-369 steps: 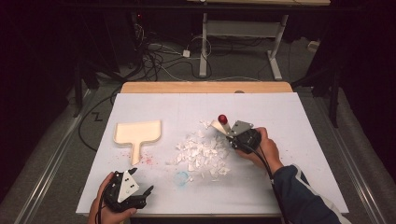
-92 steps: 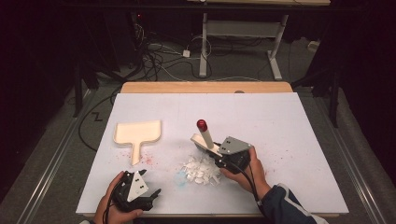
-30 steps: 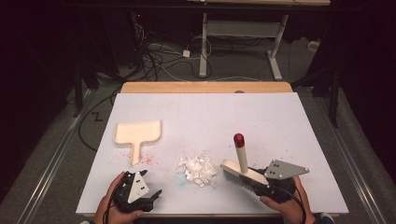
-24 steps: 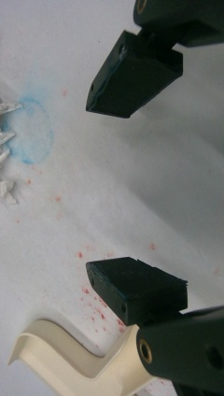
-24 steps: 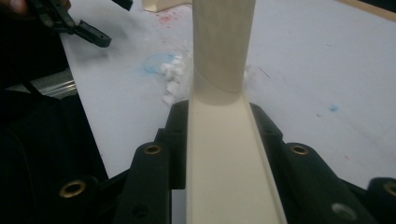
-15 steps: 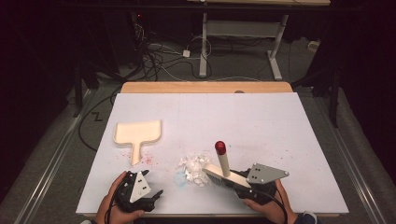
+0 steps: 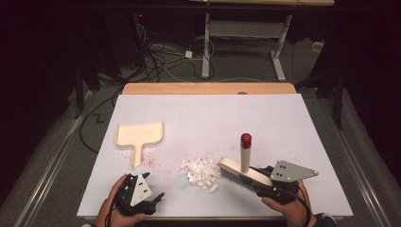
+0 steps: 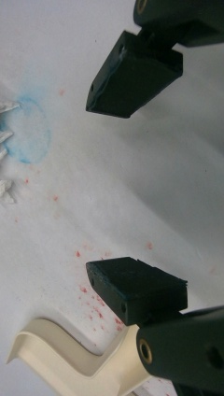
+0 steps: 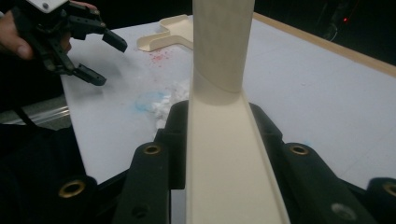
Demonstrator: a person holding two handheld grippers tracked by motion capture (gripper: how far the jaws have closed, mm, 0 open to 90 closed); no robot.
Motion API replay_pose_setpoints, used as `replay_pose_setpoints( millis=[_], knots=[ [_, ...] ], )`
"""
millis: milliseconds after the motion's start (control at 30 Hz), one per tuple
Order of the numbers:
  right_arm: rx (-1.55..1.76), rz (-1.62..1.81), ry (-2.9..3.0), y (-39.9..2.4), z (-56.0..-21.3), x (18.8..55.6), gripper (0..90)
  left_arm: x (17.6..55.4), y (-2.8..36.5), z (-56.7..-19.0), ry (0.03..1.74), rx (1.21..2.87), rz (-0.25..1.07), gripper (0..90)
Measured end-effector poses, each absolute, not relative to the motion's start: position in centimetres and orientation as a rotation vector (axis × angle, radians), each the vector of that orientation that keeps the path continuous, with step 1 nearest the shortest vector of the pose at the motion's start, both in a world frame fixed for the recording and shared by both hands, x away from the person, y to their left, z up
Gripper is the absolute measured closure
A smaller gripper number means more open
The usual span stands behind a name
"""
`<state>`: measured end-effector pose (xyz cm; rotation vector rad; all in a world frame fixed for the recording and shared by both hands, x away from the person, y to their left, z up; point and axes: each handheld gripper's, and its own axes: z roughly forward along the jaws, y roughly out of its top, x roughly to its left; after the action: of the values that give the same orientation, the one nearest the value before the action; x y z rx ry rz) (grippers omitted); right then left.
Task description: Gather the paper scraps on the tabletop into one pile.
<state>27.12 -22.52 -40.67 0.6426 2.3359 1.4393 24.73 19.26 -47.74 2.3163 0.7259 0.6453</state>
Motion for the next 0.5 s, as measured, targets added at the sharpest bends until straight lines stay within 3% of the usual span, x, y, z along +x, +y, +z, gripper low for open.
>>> replay_pose_setpoints(
  millis=[300,500],
  knots=[
    [0.558,1.427,2.503,-23.6,-41.1,25.4,67.6,24.8,19.2,-47.8,0.722,2.323,0.637,19.6],
    [0.501,1.416,2.558,-21.2,-42.8,25.7,67.7,24.9,18.9,-47.8,0.711,2.328,0.637,19.6]
  ],
)
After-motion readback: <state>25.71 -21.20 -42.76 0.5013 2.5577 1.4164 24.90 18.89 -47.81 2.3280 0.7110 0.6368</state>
